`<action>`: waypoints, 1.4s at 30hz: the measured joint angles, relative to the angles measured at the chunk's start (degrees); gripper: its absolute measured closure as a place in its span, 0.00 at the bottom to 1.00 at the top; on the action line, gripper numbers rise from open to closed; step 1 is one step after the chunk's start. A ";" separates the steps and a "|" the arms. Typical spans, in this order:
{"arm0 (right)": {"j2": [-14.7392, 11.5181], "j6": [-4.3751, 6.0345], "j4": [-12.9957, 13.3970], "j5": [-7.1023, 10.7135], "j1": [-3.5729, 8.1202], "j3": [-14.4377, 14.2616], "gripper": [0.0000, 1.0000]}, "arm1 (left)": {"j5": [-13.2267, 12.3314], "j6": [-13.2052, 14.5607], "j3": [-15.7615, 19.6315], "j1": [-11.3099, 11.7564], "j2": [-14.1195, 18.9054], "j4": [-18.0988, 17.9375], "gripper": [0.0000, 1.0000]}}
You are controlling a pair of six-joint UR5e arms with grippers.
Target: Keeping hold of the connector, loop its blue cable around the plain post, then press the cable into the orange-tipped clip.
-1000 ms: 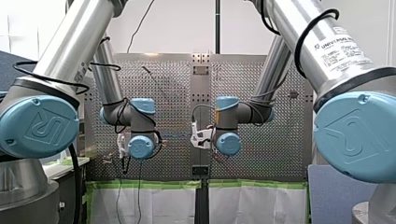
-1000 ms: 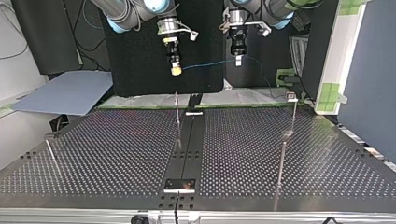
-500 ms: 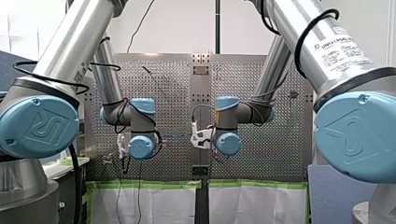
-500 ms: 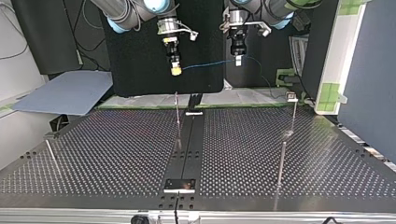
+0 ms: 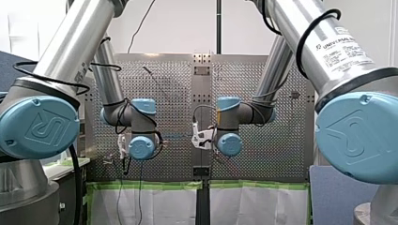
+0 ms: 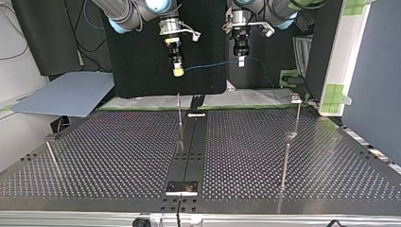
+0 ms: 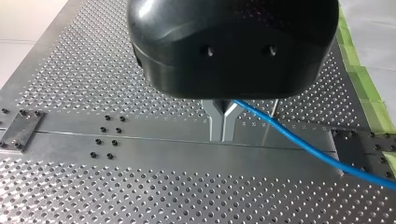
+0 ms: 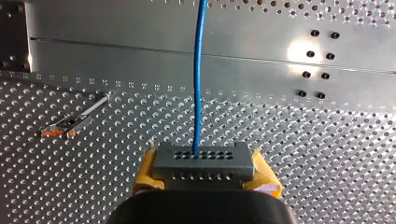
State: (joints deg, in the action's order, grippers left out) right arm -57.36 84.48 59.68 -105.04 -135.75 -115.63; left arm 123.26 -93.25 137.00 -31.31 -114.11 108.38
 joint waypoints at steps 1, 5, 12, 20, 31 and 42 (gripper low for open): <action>0.00 0.00 0.00 0.00 0.00 0.00 1.00 | 0.00 0.00 0.00 0.00 0.00 0.00 1.00; 0.00 0.00 0.00 0.00 0.00 0.00 1.00 | 0.00 0.00 0.00 0.00 0.00 0.00 1.00; 0.43 -0.33 -0.41 -0.24 -0.34 0.42 1.00 | -0.90 0.90 0.89 0.90 0.90 0.90 1.00; 4.20 -0.86 -4.75 -0.52 -0.86 1.70 1.00 | -4.30 2.81 2.66 3.06 2.49 5.23 1.00; 4.74 -0.88 -9.96 -0.52 -0.88 1.75 1.00 | -4.66 2.90 2.73 3.16 2.55 7.01 1.00; 3.08 0.18 -11.87 -1.51 -0.69 3.43 1.00 | -2.83 1.44 4.15 3.55 4.10 5.60 1.00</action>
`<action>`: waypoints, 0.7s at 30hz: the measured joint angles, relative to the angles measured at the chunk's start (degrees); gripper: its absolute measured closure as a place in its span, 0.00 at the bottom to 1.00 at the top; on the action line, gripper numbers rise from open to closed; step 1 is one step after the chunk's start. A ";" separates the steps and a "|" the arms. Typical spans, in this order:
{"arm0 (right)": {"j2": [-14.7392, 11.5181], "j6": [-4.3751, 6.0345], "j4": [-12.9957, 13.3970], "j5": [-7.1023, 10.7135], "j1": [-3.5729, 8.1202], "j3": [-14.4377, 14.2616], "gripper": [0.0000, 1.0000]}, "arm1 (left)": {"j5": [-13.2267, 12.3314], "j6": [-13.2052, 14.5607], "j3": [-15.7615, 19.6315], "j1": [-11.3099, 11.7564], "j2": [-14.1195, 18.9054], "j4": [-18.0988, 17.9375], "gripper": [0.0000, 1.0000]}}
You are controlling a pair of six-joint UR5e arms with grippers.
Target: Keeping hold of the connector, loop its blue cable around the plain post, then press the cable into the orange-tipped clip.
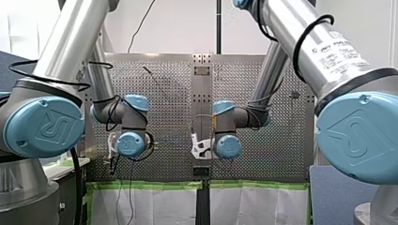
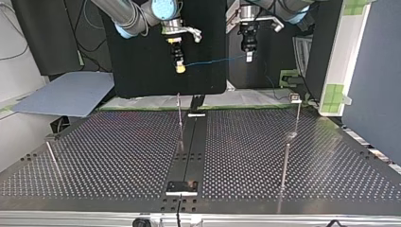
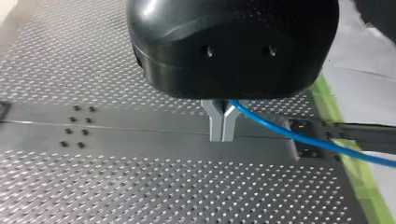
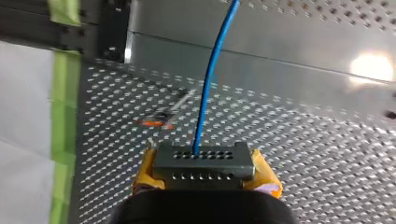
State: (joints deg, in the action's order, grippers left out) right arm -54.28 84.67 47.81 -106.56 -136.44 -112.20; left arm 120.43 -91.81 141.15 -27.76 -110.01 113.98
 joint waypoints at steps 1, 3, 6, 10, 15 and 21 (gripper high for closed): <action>-0.61 0.54 -0.60 0.19 -0.08 0.60 1.00 | 0.21 -0.33 0.15 -0.04 0.61 0.27 1.00; -1.55 1.45 -1.54 0.77 -0.11 1.38 1.00 | 0.42 -0.77 0.29 0.06 1.58 0.95 1.00; -3.23 3.11 -3.22 2.23 0.00 2.64 1.00 | 0.61 -1.94 0.37 0.42 3.24 2.33 1.00; -5.79 4.24 -5.79 4.33 -0.15 4.98 1.00 | 1.20 -4.17 -0.34 0.95 5.65 4.69 1.00; -8.53 4.57 -8.52 5.10 0.20 6.84 1.00 | 1.39 -6.39 -2.63 1.17 8.42 7.42 1.00; -12.07 4.78 -12.06 5.40 0.89 8.45 1.00 | 1.55 -8.18 -5.80 1.43 11.67 10.67 1.00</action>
State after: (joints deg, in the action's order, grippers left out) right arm -66.36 89.44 35.75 -101.16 -135.55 -103.76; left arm 121.98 -99.99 135.34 -26.33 -98.34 124.66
